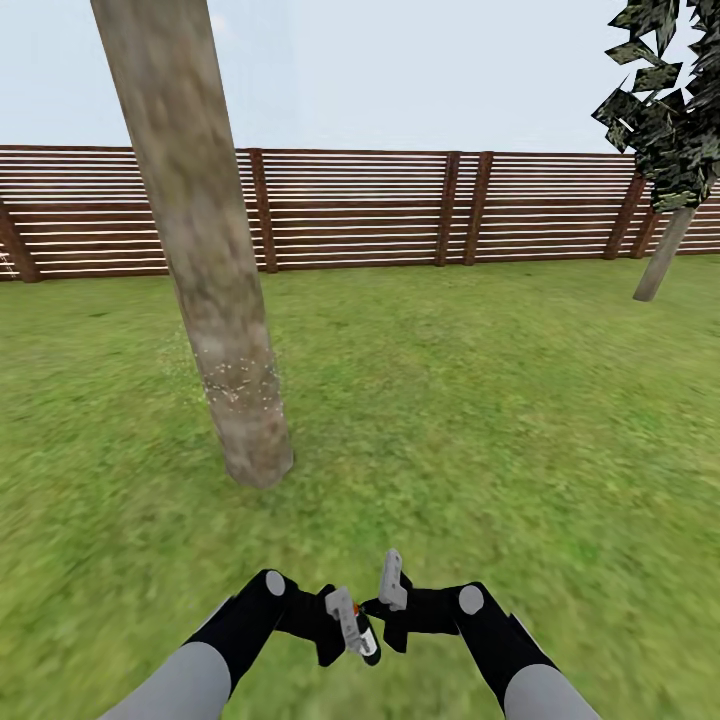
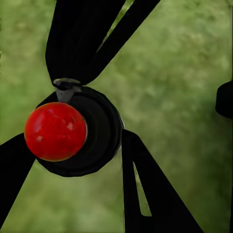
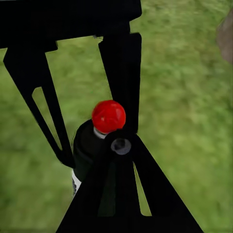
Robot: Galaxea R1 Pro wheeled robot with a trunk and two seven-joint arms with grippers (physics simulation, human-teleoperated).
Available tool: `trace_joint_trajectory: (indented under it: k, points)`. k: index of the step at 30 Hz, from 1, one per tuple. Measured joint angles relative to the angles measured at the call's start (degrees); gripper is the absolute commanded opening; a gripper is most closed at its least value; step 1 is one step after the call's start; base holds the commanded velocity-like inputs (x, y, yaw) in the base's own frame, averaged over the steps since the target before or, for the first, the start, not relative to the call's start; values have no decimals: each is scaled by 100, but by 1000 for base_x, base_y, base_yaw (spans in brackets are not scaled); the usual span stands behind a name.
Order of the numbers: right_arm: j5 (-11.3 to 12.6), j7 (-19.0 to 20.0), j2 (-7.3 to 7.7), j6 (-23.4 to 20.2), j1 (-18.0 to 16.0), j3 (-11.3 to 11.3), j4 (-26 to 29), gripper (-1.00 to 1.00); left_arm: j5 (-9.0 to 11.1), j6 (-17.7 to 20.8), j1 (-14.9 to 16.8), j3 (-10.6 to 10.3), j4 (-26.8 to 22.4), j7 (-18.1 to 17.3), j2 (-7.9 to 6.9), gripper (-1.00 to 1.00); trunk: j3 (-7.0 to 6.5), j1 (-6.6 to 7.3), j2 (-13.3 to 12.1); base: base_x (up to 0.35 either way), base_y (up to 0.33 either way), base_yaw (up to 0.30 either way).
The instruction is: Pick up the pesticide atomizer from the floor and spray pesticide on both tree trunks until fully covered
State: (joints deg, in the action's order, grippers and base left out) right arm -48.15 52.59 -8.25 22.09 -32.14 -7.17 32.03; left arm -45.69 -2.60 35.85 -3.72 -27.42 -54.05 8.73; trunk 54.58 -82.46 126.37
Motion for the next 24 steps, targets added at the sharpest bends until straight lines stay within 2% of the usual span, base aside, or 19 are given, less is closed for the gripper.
trace_joint_trajectory:
  k: [2, 5, 10, 12, 18, 21, 22, 24]
  points:
    - [0, 0, 1, 0, 0, 0, 0, -100, 88, -8, 0, -1, 0, -2, 1, -100, 0, 0, 0, 0, 0, 0]
    - [0, -1, 2, 0, 0, 0, 0, -100, 117, -11, 0, -1, 2, -2, -3, -100, 0, 0, 0, 0, 0, 0]
    - [0, 0, 1, 0, 0, 0, 0, -100, 86, -18, 0, -24, 9, 6, -55, -100, 0, 0, 0, 0, 0, 0]
    - [0, 0, 1, 0, 0, 0, 0, -100, 37, -18, 0, -41, 15, 6, -126, -100, 0, 0, 0, 0, 0, 0]
    - [0, 0, 8, 0, 0, 0, 0, -100, -31, -19, 0, -81, 197, 5, -770, -100, 0, 0, 0, 0, 0, 0]
    - [-2, 0, 14, 1, 0, 0, -2, -100, -60, -24, -9, -57, 219, -1, -1150, -100, 0, 0, 0, 0, 0, 0]
    - [-5, 0, 18, 1, 0, -2, -5, 100, -60, -24, -13, -58, 221, -1, -1279, -100, 0, 0, 0, 0, 0, 0]
    - [-8, 0, 30, 1, 0, -3, -12, 100, -48, -25, -16, -57, 227, -1, -1510, -100, 0, 0, 0, 0, 0, 0]
